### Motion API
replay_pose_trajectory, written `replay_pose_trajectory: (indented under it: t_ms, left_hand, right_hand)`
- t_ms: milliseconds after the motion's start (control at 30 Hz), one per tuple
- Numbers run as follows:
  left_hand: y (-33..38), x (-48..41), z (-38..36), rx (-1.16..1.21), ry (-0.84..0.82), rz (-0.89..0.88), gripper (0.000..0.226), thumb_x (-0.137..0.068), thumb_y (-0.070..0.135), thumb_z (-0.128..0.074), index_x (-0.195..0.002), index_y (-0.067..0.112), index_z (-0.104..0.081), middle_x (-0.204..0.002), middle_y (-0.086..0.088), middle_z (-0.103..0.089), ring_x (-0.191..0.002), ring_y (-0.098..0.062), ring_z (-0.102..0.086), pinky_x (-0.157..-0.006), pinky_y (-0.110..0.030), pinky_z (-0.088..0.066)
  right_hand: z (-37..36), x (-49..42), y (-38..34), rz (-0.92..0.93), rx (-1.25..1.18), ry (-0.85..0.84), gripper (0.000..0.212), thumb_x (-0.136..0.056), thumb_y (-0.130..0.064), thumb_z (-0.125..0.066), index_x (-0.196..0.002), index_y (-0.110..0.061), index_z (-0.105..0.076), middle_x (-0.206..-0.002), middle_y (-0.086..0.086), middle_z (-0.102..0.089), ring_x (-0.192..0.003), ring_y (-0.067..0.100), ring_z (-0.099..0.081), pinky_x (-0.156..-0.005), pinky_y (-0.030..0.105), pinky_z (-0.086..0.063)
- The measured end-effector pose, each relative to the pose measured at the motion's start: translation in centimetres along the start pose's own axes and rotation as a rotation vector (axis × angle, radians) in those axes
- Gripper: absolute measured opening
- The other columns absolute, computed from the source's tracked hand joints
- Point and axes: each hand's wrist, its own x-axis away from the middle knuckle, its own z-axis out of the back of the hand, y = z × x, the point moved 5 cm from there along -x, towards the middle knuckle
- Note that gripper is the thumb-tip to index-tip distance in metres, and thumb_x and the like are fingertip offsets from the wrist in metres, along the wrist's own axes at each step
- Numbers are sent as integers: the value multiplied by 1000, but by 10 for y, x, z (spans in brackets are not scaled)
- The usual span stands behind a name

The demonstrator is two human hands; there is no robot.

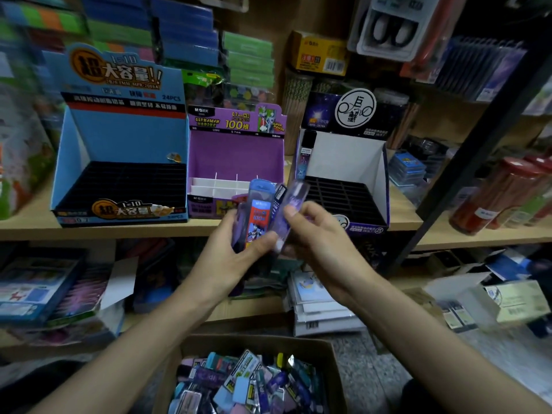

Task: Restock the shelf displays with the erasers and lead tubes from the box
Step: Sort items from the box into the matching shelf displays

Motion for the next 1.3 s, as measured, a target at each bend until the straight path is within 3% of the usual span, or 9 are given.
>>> replay_pose_trajectory:
  t_ms: [133, 333, 433, 567, 733, 833, 1000, 1200, 1300]
  left_hand:
    - [3, 4, 7, 9, 68, -3, 32, -75, 40, -59, -104, 25, -56, -77, 6, -71, -71, -3, -66, -58, -13, -49]
    - [8, 1, 22, 48, 153, -6, 35, -72, 44, -63, -101, 27, -59, -89, 7, -70, -80, -4, -67, -62, -16, -51]
    - [6, 1, 23, 42, 145, 28, 39, -65, 47, -66, -98, 29, -58, -82, 10, -71, -72, -4, -67, -55, -19, -52]
    - [6, 1, 23, 29, 90, 32, 44, -63, 41, -70, -103, 28, -58, -86, 12, -72, -78, -2, -67, -59, -14, -51]
    - [-2, 1, 14, -26, -2, 72, 43, -62, 30, -74, -101, 26, -58, -81, 12, -70, -75, -2, -66, -60, -19, -54]
    - [-5, 1, 13, -43, 13, 70, 44, -62, 30, -74, -102, 26, -58, -81, 11, -70, -76, -3, -65, -62, -19, -55]
    - [-2, -1, 13, -30, 102, 18, 45, -63, 32, -72, -105, 28, -56, -85, 17, -69, -78, 3, -64, -59, -15, -51]
    - [1, -1, 1, -72, 73, -31, 42, -73, 19, -72, -111, 22, -54, -99, 5, -68, -87, 0, -65, -70, -11, -49]
    - [3, -2, 1, -51, 51, -35, 34, -80, 15, -69, -110, 22, -54, -90, 3, -71, -82, -4, -68, -68, -10, -48]
  right_hand:
    - [10, 3, -14, 54, -8, -74, 16, -97, -25, -46, -100, -10, -50, -73, 4, -66, -64, 19, -63, -65, 36, -54]
    - [5, 18, -10, 39, 374, -376, 19, -97, -19, -45, -104, -12, -61, -60, -3, -52, -49, 6, -46, -47, 17, -38]
    - [3, 18, -7, 30, 425, -367, 15, -94, -22, -51, -96, -11, -62, -54, -11, -54, -47, 1, -47, -47, 15, -37]
    - [18, 13, -9, -81, 514, -260, 31, -79, -45, -62, -73, -15, -62, -53, -4, -54, -45, 8, -45, -43, 16, -34]
    - [35, 14, -8, -234, 554, -258, 43, -82, -48, -61, -81, -5, -60, -51, 7, -60, -32, 11, -36, -37, 20, -22]
    - [46, 15, -17, -296, 447, -280, 30, -80, -39, -65, -75, -10, -59, -57, 7, -63, -35, 9, -37, -36, 19, -26]
    - [59, 12, -32, -213, 29, -138, 17, -79, -15, -63, -90, -3, -66, -73, 13, -71, -54, 12, -64, -47, 16, -51]
    - [47, 4, -10, -60, -104, 128, 13, -92, -16, -56, -84, -8, -61, -70, 4, -69, -62, 10, -67, -56, 18, -56]
    - [56, -8, -22, -24, -174, 200, 13, -93, -16, -55, -85, -8, -60, -69, 4, -70, -59, 10, -67, -55, 18, -56]
